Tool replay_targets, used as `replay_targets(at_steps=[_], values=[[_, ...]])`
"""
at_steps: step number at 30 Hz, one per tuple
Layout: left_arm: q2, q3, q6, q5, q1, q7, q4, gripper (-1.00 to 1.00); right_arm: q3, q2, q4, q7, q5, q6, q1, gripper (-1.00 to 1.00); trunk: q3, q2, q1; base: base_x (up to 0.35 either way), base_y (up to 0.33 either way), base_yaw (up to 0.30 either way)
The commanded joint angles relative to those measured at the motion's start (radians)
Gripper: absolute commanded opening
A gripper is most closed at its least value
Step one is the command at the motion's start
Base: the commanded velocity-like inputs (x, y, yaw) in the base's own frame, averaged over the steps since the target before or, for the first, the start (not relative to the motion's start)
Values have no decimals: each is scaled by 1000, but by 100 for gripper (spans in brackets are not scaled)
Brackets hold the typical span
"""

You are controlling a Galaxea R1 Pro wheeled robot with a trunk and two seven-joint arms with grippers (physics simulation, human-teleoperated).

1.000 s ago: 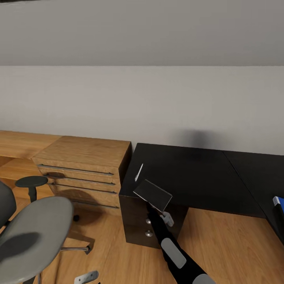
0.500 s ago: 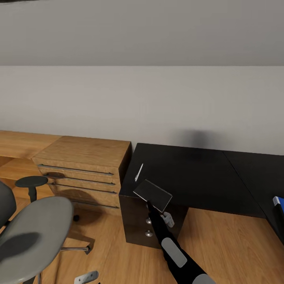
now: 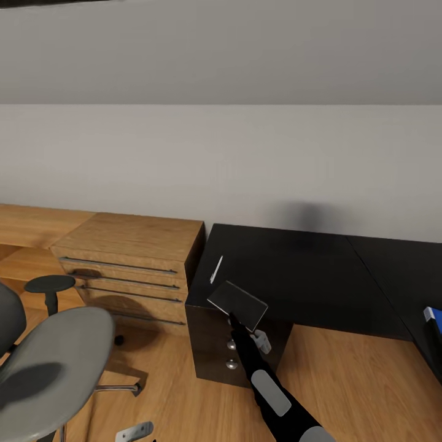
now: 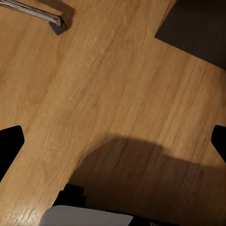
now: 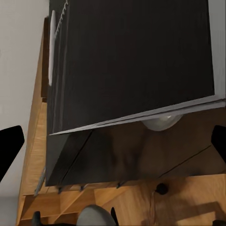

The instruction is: In the bedroom, organize the workspace by keeping the computer under the desk, ensuring the monitor is on the desk, placing the keyboard on the desk next to the monitor, placing the mouse on the desk next to the keyboard, moving the folder from the swivel chair onto the desk next to the mouse, stacking the notebook on top of the folder with the pen on top of the notebook, and positioning the swivel chair next to the desk.

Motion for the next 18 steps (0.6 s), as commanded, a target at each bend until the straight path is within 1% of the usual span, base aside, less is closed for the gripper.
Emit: replay_targets(at_steps=[1,18], values=[[1,-2,4,10,0,8,-3,100,4,0,2,7,-11,-6,-1,100,-1,0,0,0,0,0],[4,-1,3,12,0,8,-2,100,4,0,2,21,-12,-6,-1,100,-1,0,0,-3,-1,0]])
